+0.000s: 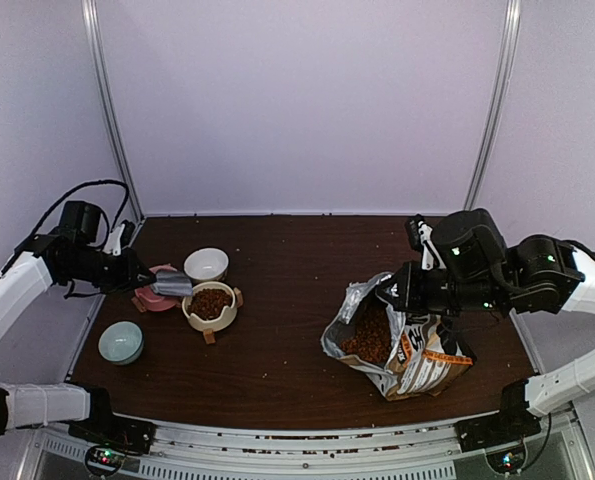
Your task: Serve the pet food
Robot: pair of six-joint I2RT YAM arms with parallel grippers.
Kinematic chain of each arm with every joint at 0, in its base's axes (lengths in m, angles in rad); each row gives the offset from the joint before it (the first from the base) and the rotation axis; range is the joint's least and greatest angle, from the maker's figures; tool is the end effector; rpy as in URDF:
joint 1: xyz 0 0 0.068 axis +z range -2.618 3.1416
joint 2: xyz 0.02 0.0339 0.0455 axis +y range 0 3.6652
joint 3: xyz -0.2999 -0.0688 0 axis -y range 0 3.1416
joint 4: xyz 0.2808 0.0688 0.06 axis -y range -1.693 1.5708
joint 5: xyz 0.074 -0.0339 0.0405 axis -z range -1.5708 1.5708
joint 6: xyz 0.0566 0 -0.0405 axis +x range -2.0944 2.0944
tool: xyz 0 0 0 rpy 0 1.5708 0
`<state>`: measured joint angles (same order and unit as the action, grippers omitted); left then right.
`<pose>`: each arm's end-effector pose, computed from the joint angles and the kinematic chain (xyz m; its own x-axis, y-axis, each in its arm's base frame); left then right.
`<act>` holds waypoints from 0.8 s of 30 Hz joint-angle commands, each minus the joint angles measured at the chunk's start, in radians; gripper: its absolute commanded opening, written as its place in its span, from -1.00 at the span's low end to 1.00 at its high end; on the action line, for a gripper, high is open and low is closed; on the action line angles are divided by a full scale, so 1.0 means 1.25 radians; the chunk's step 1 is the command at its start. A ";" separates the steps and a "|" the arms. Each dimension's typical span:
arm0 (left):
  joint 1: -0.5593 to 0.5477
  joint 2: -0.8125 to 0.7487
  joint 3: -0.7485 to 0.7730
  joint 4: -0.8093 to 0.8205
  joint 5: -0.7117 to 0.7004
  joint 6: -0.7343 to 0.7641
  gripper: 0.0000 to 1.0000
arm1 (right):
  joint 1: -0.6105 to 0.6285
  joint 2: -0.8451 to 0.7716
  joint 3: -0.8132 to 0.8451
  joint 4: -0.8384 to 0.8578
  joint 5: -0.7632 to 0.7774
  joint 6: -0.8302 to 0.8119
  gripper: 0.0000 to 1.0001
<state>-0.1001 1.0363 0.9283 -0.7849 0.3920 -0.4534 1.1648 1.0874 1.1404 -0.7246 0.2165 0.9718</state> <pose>0.2288 -0.0447 0.3026 -0.8416 -0.3223 -0.4334 -0.0421 0.8392 -0.5422 0.1135 0.2332 0.3734 -0.8248 0.1238 -0.5518 -0.2655 0.7767 0.5712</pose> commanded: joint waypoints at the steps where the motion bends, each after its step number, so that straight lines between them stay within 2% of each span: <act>1: -0.022 0.003 0.032 0.004 -0.008 0.019 -1.00 | -0.011 -0.004 0.023 -0.026 0.033 -0.010 -1.00; 12: -0.142 -0.087 0.086 0.042 0.022 0.008 -1.00 | -0.011 0.018 0.040 -0.024 0.021 -0.018 -1.00; 15: -0.193 -0.114 0.094 0.066 0.032 -0.032 -1.00 | -0.010 0.025 0.043 -0.023 0.017 -0.016 -1.00; 20: -0.387 -0.130 0.065 0.218 0.080 -0.202 -1.00 | -0.011 0.041 0.054 -0.016 0.010 -0.011 -1.00; 24: -0.563 -0.091 0.067 0.303 0.022 -0.269 -1.00 | -0.010 0.068 0.074 -0.010 -0.002 -0.010 -1.00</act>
<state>-0.6521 0.8883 1.0100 -0.6003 0.4450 -0.6575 1.1645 1.1465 1.1828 -0.7403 0.1936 0.9653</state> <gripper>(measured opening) 0.108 0.017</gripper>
